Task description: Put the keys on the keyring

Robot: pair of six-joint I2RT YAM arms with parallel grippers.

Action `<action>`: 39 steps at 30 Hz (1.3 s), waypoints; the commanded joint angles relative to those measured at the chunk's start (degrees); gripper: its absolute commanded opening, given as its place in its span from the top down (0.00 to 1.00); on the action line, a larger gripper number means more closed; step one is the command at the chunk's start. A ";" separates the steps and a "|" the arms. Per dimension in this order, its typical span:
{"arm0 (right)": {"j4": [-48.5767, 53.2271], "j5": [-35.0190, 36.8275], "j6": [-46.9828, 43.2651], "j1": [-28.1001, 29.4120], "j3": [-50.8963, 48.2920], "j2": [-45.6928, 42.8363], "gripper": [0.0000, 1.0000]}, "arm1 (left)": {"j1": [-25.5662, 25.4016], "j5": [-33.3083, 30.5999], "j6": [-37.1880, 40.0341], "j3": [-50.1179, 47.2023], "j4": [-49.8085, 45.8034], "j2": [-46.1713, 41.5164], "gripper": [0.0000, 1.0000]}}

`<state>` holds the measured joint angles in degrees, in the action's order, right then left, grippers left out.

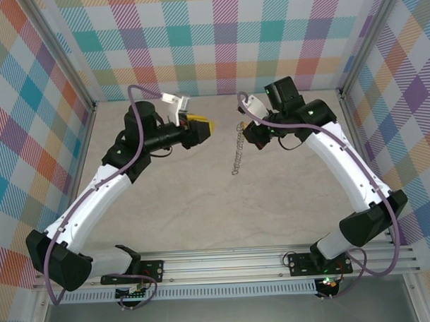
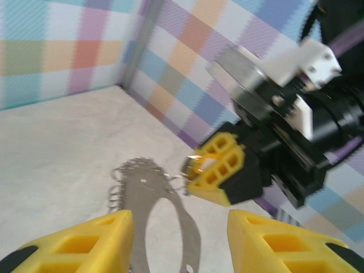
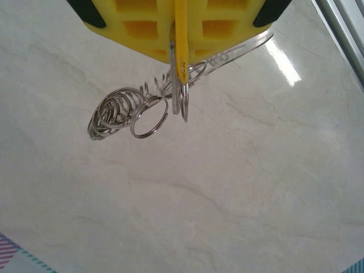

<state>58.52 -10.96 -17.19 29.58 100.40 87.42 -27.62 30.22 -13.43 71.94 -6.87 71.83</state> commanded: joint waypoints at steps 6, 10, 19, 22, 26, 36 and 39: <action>-7.94 -3.29 3.55 -0.29 -1.09 4.97 1.00 | 5.07 -10.55 -5.58 -4.33 2.64 -3.20 0.48; -11.14 -5.35 5.80 -0.30 0.72 9.50 1.00 | 6.60 -9.93 -6.02 -5.45 3.02 -3.54 0.48; -15.71 -11.54 12.53 -0.23 12.01 23.75 1.00 | 8.10 -8.70 -6.06 -6.28 3.51 -2.65 0.46; -16.05 -12.58 14.44 -0.23 15.70 27.84 1.00 | 8.28 -8.42 -6.14 -6.38 3.27 -2.28 0.46; -17.28 -10.64 15.58 -0.27 14.57 30.08 1.00 | 8.37 -8.18 -6.24 -6.46 2.90 -2.35 0.46; -27.26 -4.97 20.93 -1.33 -8.64 24.75 1.00 | 8.37 -6.58 -6.86 -6.11 2.23 -2.10 0.46; -29.74 -4.77 23.08 -1.28 -14.71 22.08 1.00 | 8.37 -6.18 -7.02 -6.11 2.36 -1.88 0.46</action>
<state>33.21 -16.14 2.61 28.49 89.10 114.54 -20.10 22.65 -19.66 66.13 -5.63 69.89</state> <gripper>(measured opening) 0.085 0.541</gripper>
